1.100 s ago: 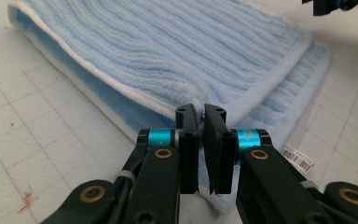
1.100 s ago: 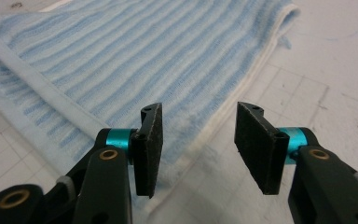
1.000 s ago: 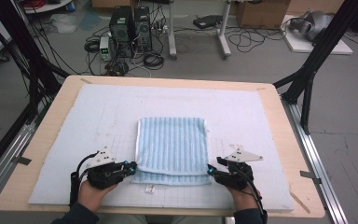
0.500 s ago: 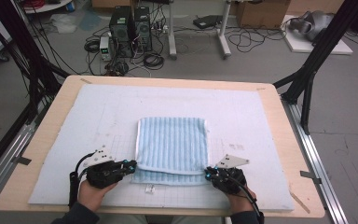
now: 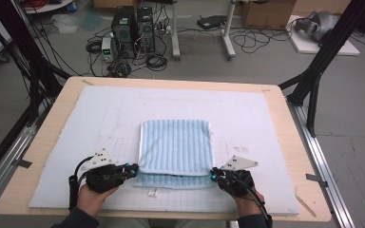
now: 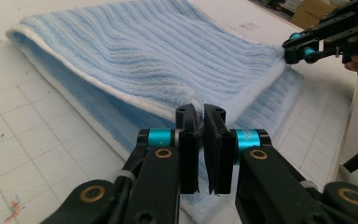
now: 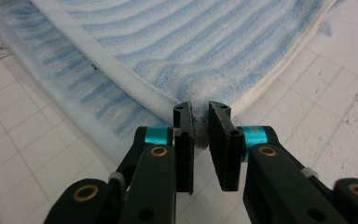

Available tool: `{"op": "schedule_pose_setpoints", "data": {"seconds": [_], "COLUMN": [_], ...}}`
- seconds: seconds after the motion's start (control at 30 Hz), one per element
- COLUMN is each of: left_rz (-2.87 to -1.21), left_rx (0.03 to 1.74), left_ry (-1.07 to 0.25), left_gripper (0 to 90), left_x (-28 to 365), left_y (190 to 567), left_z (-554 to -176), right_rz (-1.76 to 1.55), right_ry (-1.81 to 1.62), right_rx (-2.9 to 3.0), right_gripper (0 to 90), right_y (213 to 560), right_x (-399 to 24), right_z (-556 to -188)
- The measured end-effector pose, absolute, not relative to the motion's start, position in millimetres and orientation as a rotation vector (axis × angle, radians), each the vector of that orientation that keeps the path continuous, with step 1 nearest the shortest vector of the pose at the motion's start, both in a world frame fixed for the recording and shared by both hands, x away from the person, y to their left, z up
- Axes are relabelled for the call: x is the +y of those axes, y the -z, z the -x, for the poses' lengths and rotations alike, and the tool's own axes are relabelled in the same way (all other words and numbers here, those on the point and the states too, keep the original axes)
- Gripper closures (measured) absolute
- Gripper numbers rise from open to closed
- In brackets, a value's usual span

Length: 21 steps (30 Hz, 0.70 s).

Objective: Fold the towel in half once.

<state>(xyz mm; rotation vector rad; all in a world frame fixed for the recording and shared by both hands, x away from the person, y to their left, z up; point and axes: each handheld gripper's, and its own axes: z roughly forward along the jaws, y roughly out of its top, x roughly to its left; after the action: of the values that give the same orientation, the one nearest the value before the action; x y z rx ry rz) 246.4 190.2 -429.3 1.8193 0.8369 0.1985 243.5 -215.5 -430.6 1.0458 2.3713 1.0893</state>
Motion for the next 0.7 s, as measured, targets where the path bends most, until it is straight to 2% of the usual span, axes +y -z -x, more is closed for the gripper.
{"op": "schedule_pose_setpoints", "data": {"seconds": [0.4, 0.7], "left_rz": [-1.803, -1.803], "left_rx": [0.837, 0.831], "left_ry": [-0.194, -0.190], "left_gripper": [84.2, 84.2], "left_x": [190, 188], "left_y": [427, 427], "left_z": [-247, -247], "right_rz": [-1.007, -1.028], "right_ry": [-1.094, -1.103], "right_rx": [2.372, 2.378], "right_gripper": [78.6, 80.7], "right_y": [418, 422], "right_x": [-218, -219], "right_z": [-246, -249]}}
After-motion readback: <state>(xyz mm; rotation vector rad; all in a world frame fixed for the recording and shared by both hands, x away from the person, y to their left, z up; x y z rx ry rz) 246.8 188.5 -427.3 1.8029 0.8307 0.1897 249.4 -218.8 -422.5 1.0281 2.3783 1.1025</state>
